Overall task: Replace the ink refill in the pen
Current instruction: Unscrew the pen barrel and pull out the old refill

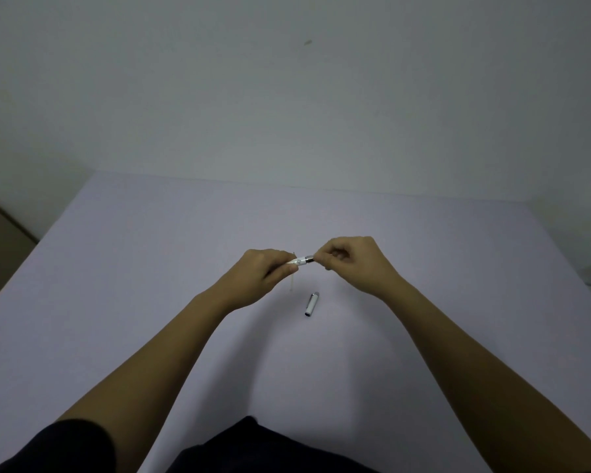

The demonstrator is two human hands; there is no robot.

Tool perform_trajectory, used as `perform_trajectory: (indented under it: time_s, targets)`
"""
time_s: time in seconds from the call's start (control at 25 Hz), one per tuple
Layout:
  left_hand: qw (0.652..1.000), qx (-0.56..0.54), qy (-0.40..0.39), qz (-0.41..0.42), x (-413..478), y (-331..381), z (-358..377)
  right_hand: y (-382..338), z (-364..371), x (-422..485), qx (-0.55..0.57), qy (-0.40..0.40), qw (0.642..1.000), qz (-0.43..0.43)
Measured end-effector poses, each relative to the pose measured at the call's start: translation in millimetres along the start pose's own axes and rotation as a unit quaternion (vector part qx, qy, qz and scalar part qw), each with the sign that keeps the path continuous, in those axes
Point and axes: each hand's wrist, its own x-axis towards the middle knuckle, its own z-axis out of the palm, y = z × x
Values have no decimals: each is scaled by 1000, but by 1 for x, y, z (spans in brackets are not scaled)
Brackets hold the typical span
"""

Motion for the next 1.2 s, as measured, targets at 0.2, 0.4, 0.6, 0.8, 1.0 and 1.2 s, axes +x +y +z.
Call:
perform_trajectory:
  time_s: [0.2, 0.4, 0.6, 0.8, 1.0, 1.2]
  targets:
    - [1000, -19, 13, 1, 2, 0, -2, -4, -1, 0, 47, 13, 999, -5]
    - [1000, -25, 12, -8, 1, -1, 1, -7, 0, 4, 63, 8, 998, 8]
    - [999, -37, 25, -2, 3, 1, 3, -8, -5, 5, 93, 10, 994, 48]
    - [999, -40, 22, -6, 3, 0, 4, -11, -5, 4, 68, 10, 995, 67]
    - [999, -33, 20, -5, 5, -2, 3, -15, -6, 7, 61, 4, 995, 75]
    - [999, -39, 29, -2, 5, -3, 3, -9, -10, 6, 101, 13, 991, 89]
